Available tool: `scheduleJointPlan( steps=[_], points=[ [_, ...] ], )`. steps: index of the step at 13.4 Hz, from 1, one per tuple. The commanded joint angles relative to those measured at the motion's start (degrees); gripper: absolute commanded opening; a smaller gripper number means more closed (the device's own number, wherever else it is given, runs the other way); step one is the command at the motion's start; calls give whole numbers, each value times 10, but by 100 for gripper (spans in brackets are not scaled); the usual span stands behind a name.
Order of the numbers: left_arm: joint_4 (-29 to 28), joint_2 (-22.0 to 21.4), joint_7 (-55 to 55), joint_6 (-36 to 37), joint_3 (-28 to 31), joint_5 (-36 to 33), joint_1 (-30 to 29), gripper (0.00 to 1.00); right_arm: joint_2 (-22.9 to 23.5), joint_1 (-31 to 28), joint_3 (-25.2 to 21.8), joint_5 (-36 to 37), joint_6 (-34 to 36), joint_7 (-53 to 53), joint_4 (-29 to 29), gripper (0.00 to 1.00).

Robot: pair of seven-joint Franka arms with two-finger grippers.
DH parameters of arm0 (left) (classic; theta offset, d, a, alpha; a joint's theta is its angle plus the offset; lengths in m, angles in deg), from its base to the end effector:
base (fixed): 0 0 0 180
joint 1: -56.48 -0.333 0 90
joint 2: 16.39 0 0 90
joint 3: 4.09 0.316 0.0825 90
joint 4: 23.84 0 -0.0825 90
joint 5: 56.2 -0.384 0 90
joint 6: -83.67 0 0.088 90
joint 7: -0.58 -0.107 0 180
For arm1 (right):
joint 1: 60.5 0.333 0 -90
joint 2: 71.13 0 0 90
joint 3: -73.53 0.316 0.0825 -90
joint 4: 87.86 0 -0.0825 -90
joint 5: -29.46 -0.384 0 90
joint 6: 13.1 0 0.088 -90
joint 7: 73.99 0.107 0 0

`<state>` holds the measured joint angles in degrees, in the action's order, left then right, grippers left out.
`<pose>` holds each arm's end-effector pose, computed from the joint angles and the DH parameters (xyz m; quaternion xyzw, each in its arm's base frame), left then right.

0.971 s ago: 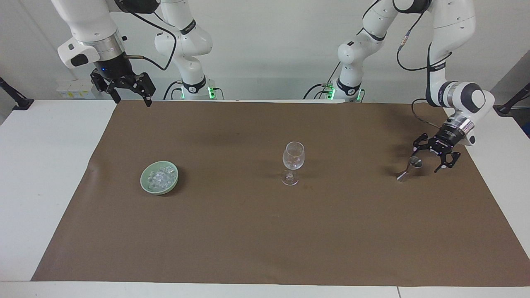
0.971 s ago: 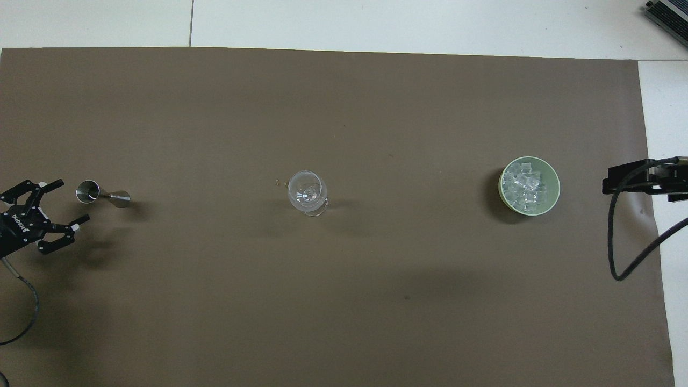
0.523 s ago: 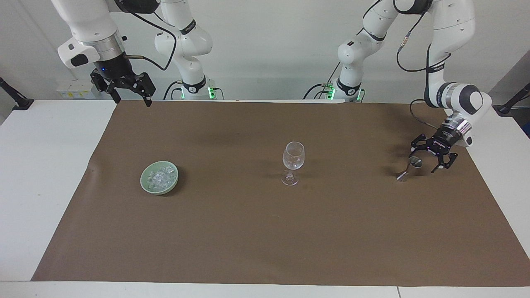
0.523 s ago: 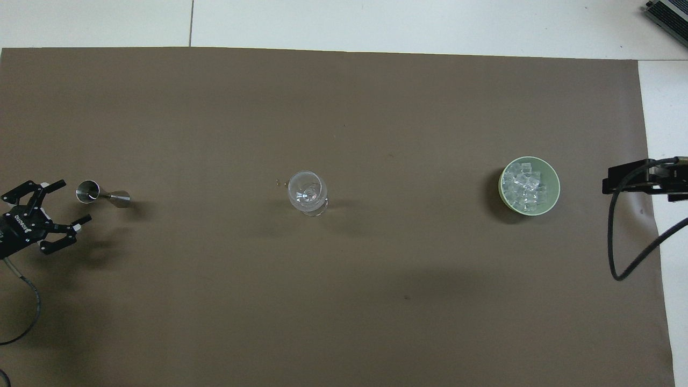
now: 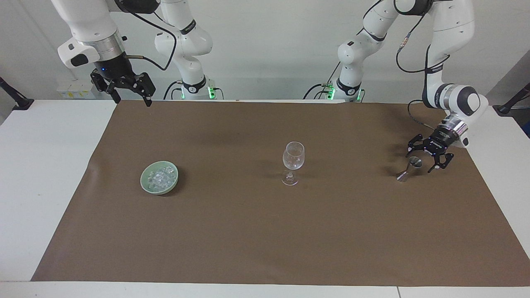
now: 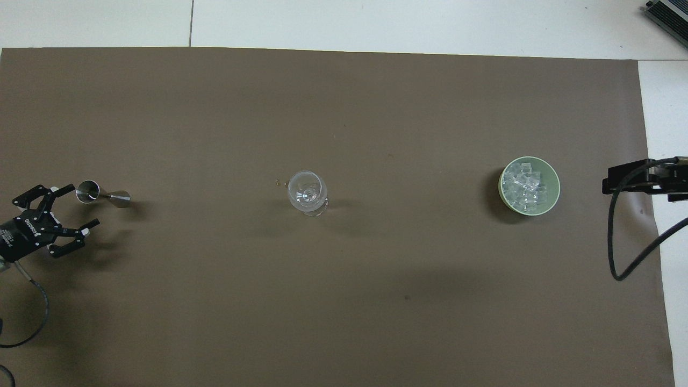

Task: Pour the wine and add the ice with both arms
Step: 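Close the left gripper around the silver jigger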

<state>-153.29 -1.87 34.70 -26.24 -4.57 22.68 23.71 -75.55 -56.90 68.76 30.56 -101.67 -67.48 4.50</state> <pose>0.4688 0.2142 0.2520 0.4084 0.7234 -0.2346 0.5049 0.5278 -0.0147 0.6445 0.9977 -0.0672 0.0057 0.0061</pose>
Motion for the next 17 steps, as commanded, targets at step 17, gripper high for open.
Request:
scheduleJointPlan(
  steps=[17],
  points=[
    [17,55,-34,34,-3,48,14,100,-14,-1,2,-1,-5,-8,15,100]
  ],
)
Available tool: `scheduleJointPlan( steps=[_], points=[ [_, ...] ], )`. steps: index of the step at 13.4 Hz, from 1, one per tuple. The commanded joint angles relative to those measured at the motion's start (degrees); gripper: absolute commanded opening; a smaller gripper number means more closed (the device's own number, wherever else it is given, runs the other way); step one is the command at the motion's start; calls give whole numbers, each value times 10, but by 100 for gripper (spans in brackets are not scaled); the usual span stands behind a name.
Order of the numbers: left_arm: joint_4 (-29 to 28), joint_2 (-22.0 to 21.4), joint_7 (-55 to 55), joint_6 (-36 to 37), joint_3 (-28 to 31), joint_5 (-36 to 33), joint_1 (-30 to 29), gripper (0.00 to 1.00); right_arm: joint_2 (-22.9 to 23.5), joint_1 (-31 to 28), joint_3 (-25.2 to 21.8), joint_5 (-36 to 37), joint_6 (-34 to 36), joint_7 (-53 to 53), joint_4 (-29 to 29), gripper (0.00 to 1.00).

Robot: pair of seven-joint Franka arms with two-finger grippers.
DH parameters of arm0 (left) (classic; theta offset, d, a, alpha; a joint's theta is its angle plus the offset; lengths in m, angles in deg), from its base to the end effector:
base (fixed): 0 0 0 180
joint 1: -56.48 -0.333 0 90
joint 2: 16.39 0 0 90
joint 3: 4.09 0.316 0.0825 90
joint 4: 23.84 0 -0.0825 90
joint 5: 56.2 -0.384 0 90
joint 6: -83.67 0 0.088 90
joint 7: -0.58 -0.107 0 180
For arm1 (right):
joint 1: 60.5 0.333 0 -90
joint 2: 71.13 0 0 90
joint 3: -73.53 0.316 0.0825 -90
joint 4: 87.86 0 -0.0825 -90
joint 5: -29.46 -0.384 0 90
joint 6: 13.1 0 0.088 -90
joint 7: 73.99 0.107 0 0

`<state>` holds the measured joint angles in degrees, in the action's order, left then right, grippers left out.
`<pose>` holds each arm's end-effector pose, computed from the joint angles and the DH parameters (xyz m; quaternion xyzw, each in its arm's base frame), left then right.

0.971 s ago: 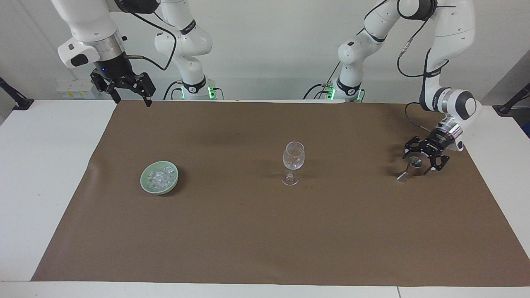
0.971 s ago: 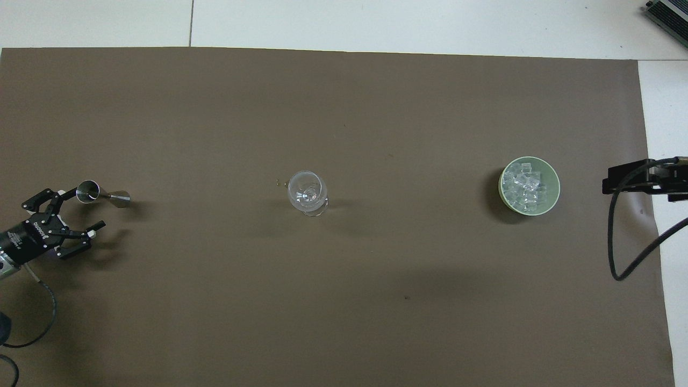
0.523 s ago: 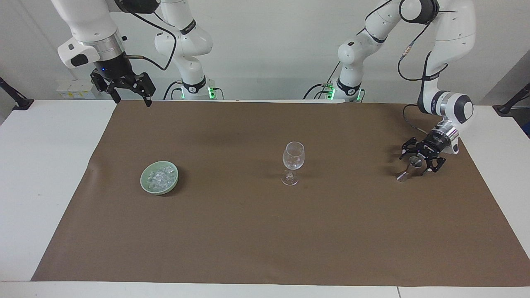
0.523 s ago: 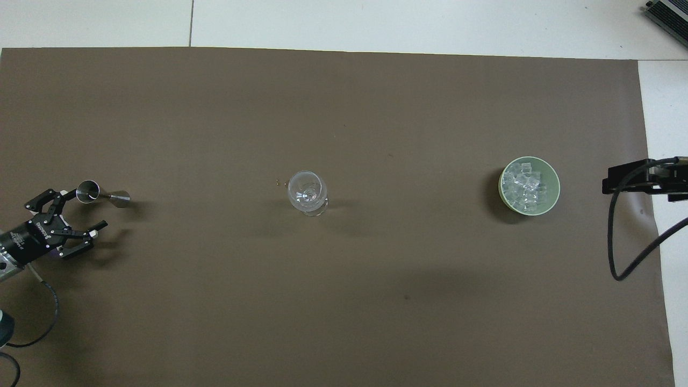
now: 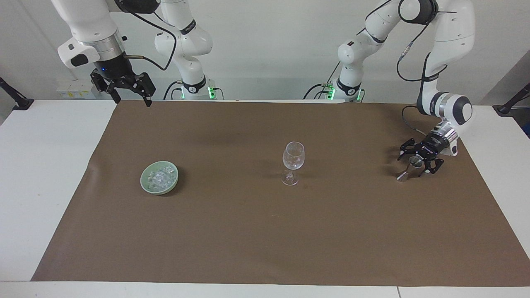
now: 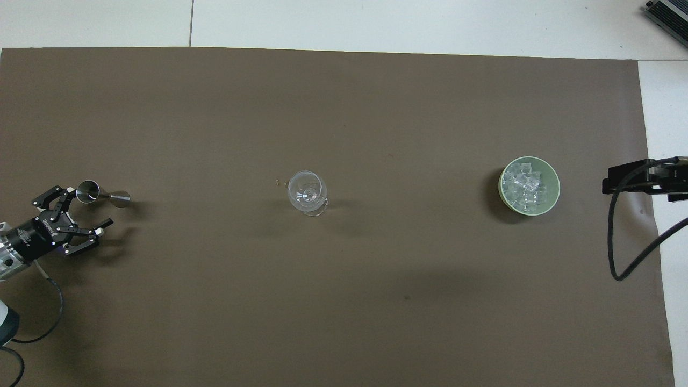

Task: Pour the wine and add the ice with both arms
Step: 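Close the left gripper around the silver jigger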

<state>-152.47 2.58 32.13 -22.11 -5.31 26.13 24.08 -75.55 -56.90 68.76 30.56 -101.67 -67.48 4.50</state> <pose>0.4755 0.1960 0.2239 0.3943 0.7003 -0.2714 0.5295 0.5278 -0.0147 0.6445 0.9977 -0.0672 0.0057 0.0061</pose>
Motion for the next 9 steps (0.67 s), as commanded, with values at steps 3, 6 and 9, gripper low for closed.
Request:
scheduleJointPlan(
  steps=[3,6,9],
  points=[
    [8,9,-47,-2,4,14,8,100,-14,-1,2,-1,-5,-8,15,100],
    [8,9,-46,-1,4,14,8,52,-14,-1,2,-1,-5,-8,15,100],
    [8,9,-45,-5,4,15,9,44,-14,-2,2,-1,-5,-8,16,100]
  ],
)
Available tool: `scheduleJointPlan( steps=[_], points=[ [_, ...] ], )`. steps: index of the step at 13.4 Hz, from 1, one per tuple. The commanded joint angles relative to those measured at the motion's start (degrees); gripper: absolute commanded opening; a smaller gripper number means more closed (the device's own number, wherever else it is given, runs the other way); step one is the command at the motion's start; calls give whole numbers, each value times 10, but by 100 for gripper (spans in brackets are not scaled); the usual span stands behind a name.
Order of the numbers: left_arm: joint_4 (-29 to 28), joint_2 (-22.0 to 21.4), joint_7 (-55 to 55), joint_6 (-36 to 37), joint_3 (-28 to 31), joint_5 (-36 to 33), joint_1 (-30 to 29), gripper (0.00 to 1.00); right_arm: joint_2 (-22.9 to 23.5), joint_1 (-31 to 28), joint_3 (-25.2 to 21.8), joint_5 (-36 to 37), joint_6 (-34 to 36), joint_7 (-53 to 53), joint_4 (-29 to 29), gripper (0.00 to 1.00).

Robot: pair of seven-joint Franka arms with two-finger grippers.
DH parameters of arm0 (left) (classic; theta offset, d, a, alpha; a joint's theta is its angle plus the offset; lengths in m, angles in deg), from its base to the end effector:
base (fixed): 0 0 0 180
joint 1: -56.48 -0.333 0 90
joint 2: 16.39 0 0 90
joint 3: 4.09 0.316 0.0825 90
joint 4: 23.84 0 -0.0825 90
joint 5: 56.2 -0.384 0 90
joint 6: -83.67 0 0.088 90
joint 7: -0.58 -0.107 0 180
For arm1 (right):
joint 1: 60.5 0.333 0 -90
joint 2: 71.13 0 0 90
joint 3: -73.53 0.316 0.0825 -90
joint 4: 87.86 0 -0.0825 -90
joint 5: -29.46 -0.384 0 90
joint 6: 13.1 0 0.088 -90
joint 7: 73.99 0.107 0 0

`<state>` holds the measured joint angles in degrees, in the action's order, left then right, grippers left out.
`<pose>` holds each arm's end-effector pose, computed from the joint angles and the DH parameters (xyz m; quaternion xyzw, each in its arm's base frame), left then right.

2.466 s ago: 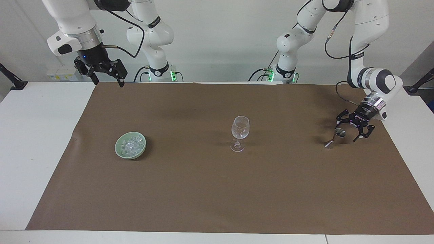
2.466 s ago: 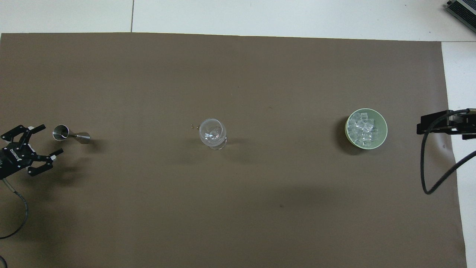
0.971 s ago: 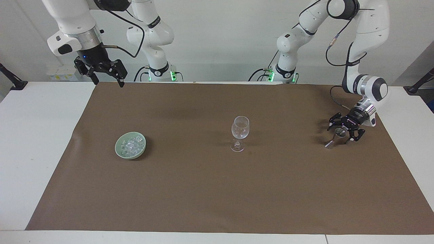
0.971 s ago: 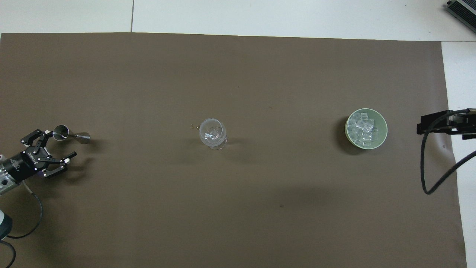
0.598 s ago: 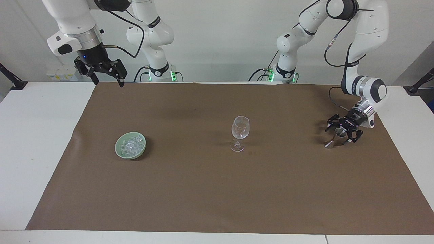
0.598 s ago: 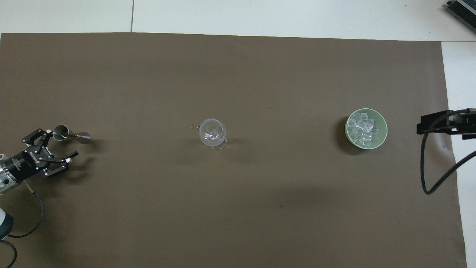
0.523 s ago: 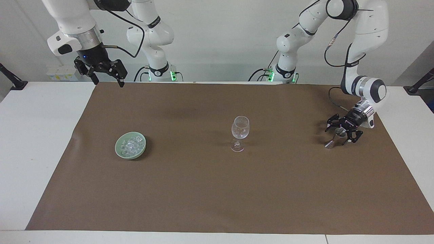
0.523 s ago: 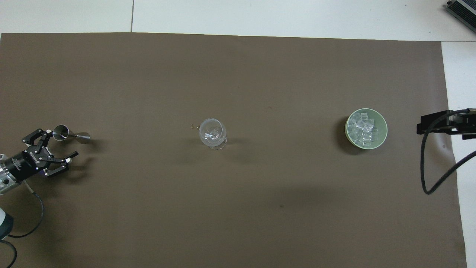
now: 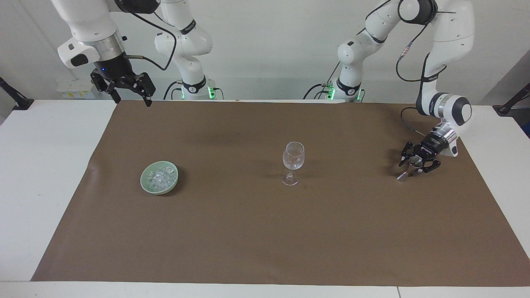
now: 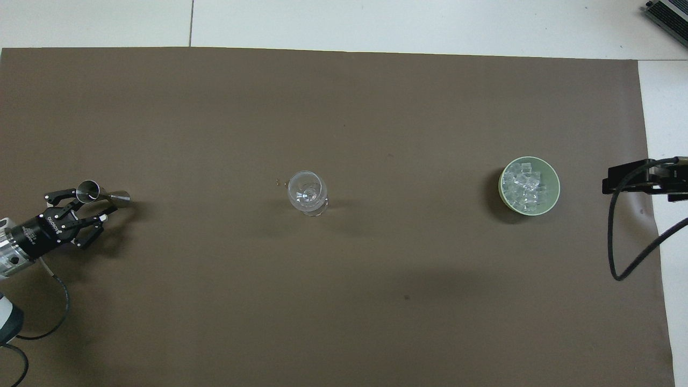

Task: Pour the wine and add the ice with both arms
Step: 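Close the left gripper around the silver jigger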

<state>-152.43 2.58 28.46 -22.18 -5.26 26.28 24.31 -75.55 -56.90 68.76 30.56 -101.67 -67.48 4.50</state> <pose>0.4765 0.1949 0.2241 0.4168 0.6871 -0.2541 0.5381 0.5278 -0.0147 0.6445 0.9977 -0.0672 0.0057 0.0061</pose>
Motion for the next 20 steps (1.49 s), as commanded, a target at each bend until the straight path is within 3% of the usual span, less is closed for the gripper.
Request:
scheduleJointPlan(
  steps=[1,20],
  points=[
    [7,9,-7,-5,4,14,7,44,-14,-2,2,-1,-5,-8,16,100],
    [7,11,-5,-18,4,47,17,25,-14,-1,1,-1,-5,-7,16,100]
  ],
)
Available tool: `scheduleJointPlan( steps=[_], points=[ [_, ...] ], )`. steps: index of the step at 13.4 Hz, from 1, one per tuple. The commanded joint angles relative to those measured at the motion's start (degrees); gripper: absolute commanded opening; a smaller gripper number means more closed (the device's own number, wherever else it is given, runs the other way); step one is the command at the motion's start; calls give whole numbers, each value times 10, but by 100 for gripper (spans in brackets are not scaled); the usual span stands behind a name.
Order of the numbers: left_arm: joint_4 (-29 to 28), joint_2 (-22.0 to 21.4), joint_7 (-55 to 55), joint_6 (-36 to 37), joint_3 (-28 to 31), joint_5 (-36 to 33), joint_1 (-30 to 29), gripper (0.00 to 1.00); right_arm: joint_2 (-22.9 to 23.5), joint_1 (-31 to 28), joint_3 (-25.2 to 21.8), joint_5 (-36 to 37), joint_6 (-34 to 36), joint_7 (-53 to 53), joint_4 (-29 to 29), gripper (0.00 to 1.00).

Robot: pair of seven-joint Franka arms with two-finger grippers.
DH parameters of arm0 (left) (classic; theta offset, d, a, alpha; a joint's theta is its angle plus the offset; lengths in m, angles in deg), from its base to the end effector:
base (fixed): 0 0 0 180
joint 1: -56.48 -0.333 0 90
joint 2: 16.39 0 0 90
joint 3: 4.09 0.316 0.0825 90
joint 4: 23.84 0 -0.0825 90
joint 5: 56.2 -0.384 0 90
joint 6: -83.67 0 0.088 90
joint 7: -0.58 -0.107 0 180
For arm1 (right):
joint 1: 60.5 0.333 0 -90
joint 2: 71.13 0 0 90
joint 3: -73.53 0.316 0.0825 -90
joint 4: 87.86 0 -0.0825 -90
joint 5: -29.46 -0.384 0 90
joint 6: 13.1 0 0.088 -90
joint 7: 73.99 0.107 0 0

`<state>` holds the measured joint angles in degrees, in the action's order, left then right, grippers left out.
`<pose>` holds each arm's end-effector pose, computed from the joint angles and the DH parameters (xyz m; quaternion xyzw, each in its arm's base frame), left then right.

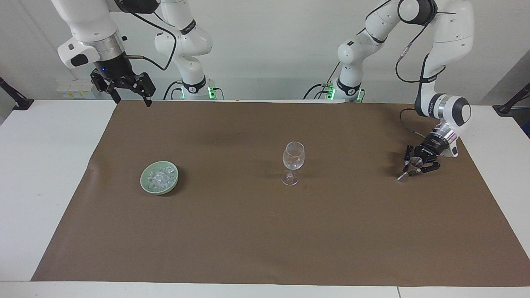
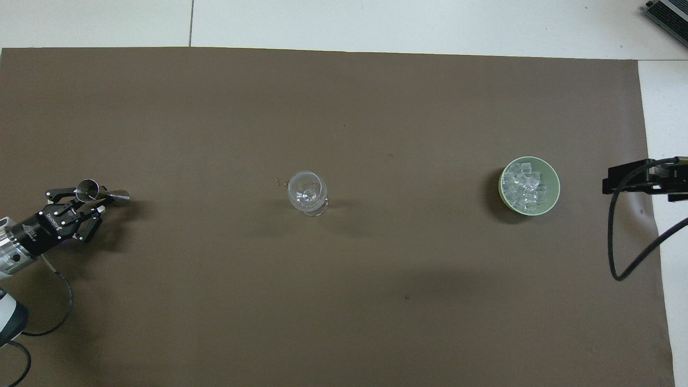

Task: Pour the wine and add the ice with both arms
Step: 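Close the left gripper around the silver jigger, then lift the jigger with the left gripper and carry it toward the glass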

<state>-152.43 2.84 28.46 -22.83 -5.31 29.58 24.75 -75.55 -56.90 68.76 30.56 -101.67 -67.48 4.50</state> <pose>0.4811 0.1935 0.2235 0.3963 0.6918 -0.2470 0.5508 0.5278 -0.0147 0.6445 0.9977 -0.0672 0.0057 0.0061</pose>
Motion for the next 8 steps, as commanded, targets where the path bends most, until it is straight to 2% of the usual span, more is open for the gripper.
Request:
scheduleJointPlan(
  steps=[1,3,6,8],
  points=[
    [7,8,-5,-12,4,14,12,21,-14,-1,2,-1,-5,-8,15,100],
    [7,8,-5,-12,4,14,12,14,-14,-1,2,-1,-5,-8,16,100],
    [7,8,-5,-11,4,14,12,9,-14,-2,2,-1,-5,-8,15,100],
    [7,8,-5,-10,3,15,12,0,-14,-1,2,-1,-5,-8,15,100]
  ],
)
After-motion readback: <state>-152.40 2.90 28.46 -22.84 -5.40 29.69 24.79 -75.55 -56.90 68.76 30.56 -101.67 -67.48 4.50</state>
